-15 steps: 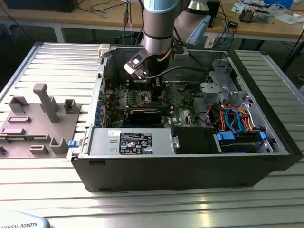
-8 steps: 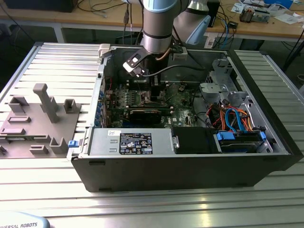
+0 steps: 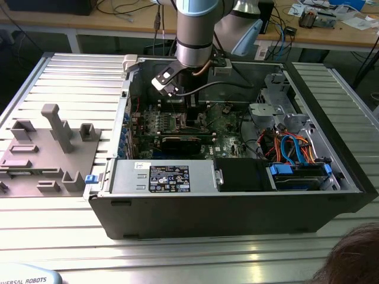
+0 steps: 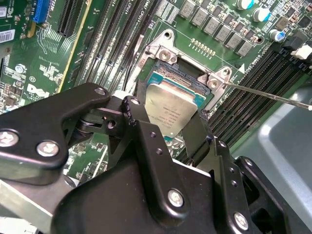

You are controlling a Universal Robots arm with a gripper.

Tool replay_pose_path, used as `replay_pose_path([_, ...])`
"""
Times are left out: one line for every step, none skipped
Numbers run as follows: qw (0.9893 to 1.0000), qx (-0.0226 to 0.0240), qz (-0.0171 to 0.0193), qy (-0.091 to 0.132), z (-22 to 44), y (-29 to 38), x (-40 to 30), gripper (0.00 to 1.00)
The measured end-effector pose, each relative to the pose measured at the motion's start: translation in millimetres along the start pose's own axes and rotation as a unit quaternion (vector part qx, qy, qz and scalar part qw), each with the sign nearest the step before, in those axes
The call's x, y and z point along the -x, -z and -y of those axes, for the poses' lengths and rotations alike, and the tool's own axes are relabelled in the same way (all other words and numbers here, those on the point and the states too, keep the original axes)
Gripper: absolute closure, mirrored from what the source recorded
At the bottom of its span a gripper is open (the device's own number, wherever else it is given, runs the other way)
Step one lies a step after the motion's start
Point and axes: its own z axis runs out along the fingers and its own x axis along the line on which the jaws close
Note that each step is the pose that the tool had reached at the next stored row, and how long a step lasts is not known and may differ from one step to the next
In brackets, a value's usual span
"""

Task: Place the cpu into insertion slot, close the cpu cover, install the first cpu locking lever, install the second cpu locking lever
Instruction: 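Place the cpu into insertion slot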

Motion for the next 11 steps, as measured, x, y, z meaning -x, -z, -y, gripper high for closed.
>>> replay_pose_path([1.0, 0.0, 0.0, 0.0, 0.1, -0.1, 0.0, 0.46])
replay_pose_path([1.0, 0.0, 0.0, 0.0, 0.1, -0.3, 0.0, 0.46])
replay_pose_path([1.0, 0.0, 0.0, 0.0, 0.1, -0.5, 0.0, 0.46])
replay_pose_path([1.0, 0.0, 0.0, 0.0, 0.1, -0.7, 0.0, 0.46])
replay_pose_path([1.0, 0.0, 0.0, 0.0, 0.1, -0.8, 0.0, 0.46])
replay_pose_path([1.0, 0.0, 0.0, 0.0, 0.1, -0.9, 0.0, 0.46])
replay_pose_path([1.0, 0.0, 0.0, 0.0, 0.1, -1.1, 0.0, 0.46])
replay_pose_path([1.0, 0.0, 0.0, 0.0, 0.1, -1.2, 0.0, 0.46])
replay_pose_path([1.0, 0.0, 0.0, 0.0, 0.2, -1.9, -0.1, 0.46])
replay_pose_path([1.0, 0.0, 0.0, 0.0, 0.5, -2.7, -0.1, 0.46])
replay_pose_path([1.0, 0.0, 0.0, 0.0, 0.7, -2.8, -0.1, 0.46])
